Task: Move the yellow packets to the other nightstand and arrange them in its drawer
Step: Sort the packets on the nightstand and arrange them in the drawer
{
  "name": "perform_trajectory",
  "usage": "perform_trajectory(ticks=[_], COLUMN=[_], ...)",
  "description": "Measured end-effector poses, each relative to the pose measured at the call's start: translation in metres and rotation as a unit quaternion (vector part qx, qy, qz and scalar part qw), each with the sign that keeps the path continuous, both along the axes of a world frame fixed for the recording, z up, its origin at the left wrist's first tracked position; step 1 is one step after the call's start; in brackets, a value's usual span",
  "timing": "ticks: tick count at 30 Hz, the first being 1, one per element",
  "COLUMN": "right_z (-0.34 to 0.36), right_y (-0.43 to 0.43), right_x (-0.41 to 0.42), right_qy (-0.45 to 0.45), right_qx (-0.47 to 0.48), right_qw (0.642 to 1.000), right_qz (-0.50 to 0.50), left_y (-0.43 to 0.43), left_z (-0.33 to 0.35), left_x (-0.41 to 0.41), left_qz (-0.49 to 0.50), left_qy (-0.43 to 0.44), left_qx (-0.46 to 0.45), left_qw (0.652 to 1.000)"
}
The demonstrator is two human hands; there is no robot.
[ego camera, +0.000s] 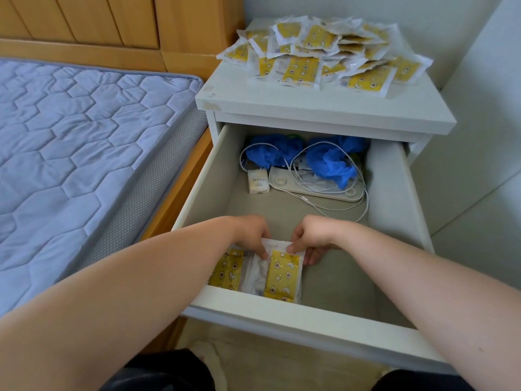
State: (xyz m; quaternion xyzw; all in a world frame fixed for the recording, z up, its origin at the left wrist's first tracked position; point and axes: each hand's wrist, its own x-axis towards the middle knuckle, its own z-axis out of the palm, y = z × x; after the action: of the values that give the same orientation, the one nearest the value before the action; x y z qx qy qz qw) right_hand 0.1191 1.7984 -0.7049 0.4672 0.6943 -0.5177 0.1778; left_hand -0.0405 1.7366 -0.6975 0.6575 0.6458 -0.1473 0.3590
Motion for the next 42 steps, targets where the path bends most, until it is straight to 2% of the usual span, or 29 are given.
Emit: perform_trajectory(ticks=[9,17,23,28,35,38,42], right_z=[-0.002,-0.011,-0.002,0.018,0.081,0.111,0.145], right_y=[-0.007,-0.017,-0.009,0.001,0.011,0.018,0.032], right_x=[-0.001,-0.006,-0.004,0.011,0.040,0.053,0.066], right_qy=[-0.027,-0.013,-0.055,-0.059,-0.019,0.009,0.087], right_qx=[-0.002,-0.013,0.121,0.229,0.396,0.435,0.493], right_qw=[1.000,0.999,0.986,0.971,0.918,0.900,0.862], right_qz=[0.000,0.043,0.101,0.043,0.003,-0.025,-0.080], left_y=[-0.001,0.000,0.001,0.003,0.013,0.023,0.044], left_z=[-0.002,-0.001,0.008,0.027,0.075,0.107,0.144], left_x=[0.001,0.003,0.005,0.008,0.029,0.037,0.043], left_qz=[-0.011,-0.082,-0.078,-0.017,0.035,0.056,0.073], left_qy=[0.008,0.075,0.075,0.036,0.031,0.019,0.083], left_qx=[-0.001,0.011,0.025,0.105,0.242,0.334,0.486], left_qw=[1.000,0.994,0.994,0.994,0.969,0.941,0.867])
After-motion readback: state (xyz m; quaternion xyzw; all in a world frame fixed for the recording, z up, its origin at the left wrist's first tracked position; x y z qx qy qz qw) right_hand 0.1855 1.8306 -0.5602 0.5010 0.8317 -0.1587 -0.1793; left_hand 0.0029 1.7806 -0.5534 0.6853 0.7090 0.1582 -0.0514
